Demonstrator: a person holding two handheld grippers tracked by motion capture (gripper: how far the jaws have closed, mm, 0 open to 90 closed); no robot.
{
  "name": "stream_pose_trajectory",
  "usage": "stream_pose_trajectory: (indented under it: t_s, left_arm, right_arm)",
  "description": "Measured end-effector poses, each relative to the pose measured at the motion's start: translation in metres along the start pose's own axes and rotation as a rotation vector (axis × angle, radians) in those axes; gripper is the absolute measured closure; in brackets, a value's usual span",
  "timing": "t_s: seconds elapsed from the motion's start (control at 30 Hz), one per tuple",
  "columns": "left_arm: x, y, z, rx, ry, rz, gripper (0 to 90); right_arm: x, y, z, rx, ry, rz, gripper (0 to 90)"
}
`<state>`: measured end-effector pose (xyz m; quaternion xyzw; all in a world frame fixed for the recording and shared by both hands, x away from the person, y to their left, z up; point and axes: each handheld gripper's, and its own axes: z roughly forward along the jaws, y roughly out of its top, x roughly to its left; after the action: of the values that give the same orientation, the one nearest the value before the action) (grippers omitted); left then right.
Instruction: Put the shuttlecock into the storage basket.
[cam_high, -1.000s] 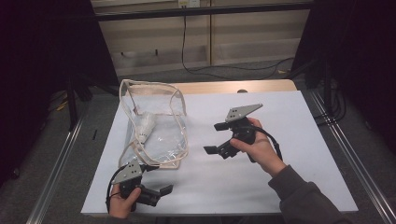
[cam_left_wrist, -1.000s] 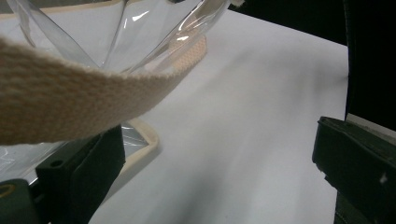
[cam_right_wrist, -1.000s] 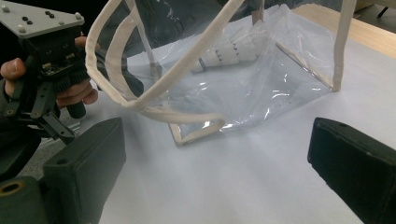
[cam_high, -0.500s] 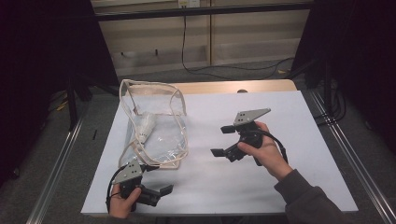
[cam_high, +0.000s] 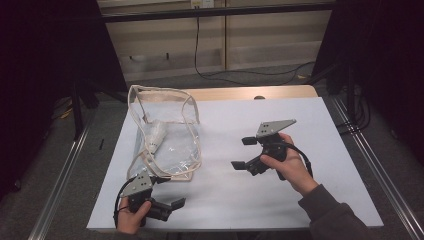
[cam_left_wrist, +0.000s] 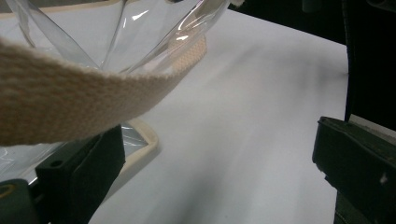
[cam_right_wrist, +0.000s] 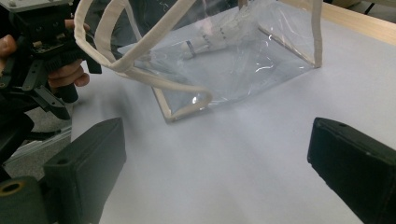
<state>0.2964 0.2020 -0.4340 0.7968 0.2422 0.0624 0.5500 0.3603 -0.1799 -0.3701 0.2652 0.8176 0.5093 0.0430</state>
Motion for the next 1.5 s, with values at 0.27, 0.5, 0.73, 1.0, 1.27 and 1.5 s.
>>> stream_pose_trajectory:
  t_s: [0.27,0.5,0.73,1.0,1.27,1.5]
  left_arm:
    - [0.000,0.000,0.000,0.000,0.000,-0.001,2.4]
    - [0.000,0.000,0.000,0.001,0.001,-0.002,2.4]
    - [0.000,0.000,0.001,0.002,0.001,-0.004,2.4]
    - [0.000,0.000,0.001,0.002,0.001,-0.004,2.4]
    - [0.000,0.000,0.001,0.002,0.001,-0.004,2.4]
    - [0.000,0.000,0.001,0.003,0.000,-0.002,2.4]
  right_arm:
    - [0.000,-0.006,-0.004,-0.010,0.001,0.005,4.1]
    - [-0.001,-0.012,-0.007,-0.005,-0.005,0.005,4.1]
    - [-0.003,-0.018,-0.012,-0.002,-0.015,-0.001,4.1]
    - [-0.004,-0.025,-0.017,-0.003,-0.023,0.006,4.0]
    - [-0.007,-0.034,-0.022,-0.003,-0.033,0.010,4.1]
    - [-0.008,-0.039,-0.026,-0.009,-0.041,0.019,4.1]
